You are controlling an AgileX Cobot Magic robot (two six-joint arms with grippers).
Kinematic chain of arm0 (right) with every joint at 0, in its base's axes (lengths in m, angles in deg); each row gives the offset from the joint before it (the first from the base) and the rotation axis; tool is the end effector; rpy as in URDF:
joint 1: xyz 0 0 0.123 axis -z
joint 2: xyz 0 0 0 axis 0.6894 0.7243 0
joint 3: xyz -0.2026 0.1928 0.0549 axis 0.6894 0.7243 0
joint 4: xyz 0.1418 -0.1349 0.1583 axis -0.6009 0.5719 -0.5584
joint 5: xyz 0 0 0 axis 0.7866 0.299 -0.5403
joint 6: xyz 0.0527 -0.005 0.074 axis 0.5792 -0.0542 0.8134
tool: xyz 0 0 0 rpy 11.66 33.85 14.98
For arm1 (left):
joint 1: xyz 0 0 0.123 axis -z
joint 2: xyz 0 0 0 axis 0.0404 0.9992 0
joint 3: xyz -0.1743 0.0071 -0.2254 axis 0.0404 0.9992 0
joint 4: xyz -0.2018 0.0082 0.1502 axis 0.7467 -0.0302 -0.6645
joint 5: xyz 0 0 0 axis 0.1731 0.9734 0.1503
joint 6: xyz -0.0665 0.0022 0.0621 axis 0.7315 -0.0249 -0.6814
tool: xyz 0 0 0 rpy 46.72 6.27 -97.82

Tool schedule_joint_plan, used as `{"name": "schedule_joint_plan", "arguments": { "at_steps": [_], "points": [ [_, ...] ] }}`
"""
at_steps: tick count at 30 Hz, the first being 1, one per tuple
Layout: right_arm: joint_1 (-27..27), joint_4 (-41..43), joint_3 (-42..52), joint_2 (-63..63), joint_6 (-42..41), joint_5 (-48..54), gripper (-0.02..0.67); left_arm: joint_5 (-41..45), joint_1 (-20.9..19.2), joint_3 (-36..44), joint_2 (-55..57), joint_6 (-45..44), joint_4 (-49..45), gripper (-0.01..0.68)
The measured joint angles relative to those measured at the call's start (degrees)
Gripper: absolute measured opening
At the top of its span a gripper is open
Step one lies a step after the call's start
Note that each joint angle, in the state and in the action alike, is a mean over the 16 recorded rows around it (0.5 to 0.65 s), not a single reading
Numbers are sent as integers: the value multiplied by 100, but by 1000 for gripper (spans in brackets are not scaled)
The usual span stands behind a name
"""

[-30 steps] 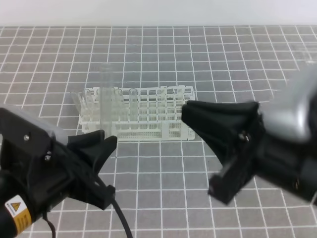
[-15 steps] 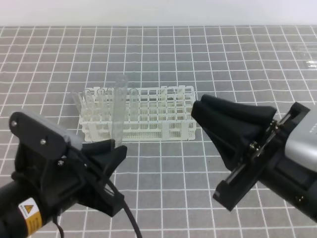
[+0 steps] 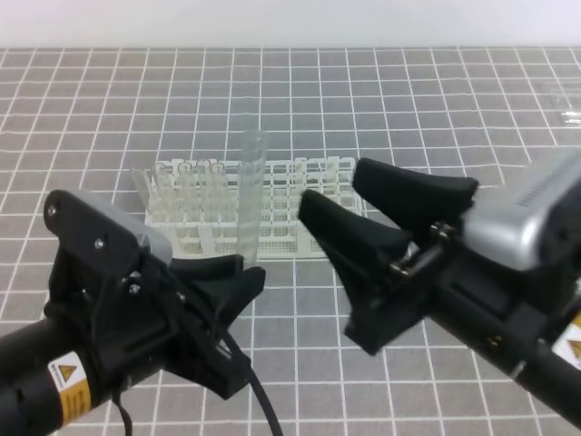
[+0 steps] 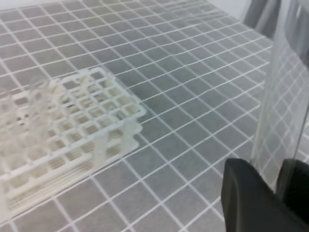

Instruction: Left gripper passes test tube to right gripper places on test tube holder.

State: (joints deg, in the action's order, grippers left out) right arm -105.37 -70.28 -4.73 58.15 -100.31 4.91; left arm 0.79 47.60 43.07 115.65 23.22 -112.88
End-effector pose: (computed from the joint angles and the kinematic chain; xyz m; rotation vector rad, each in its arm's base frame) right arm 0.1281 0.1931 0.3358 -0.4645 1.4574 0.8537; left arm 0.1318 -0.1511 0.2801 0.6714 1.8558 -0.6453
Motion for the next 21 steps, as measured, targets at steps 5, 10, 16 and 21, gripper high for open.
{"name": "schedule_joint_plan", "arguments": {
  "at_steps": [5, 10, 16, 21],
  "points": [
    [0, 6, -263, 332, 114, 9, 42, -160, -1, -102, -1, -10, -57, 5],
    [0, 4, -532, 632, 122, 19, 42, -252, -1, -132, -2, -36, -76, 5],
    [2, -29, -726, 895, 122, -27, 42, -289, 0, -129, 0, -67, -24, 6],
    [5, -92, -790, 1041, 122, -130, 42, -334, 0, -126, 5, -103, 47, 7]
  ]
}}
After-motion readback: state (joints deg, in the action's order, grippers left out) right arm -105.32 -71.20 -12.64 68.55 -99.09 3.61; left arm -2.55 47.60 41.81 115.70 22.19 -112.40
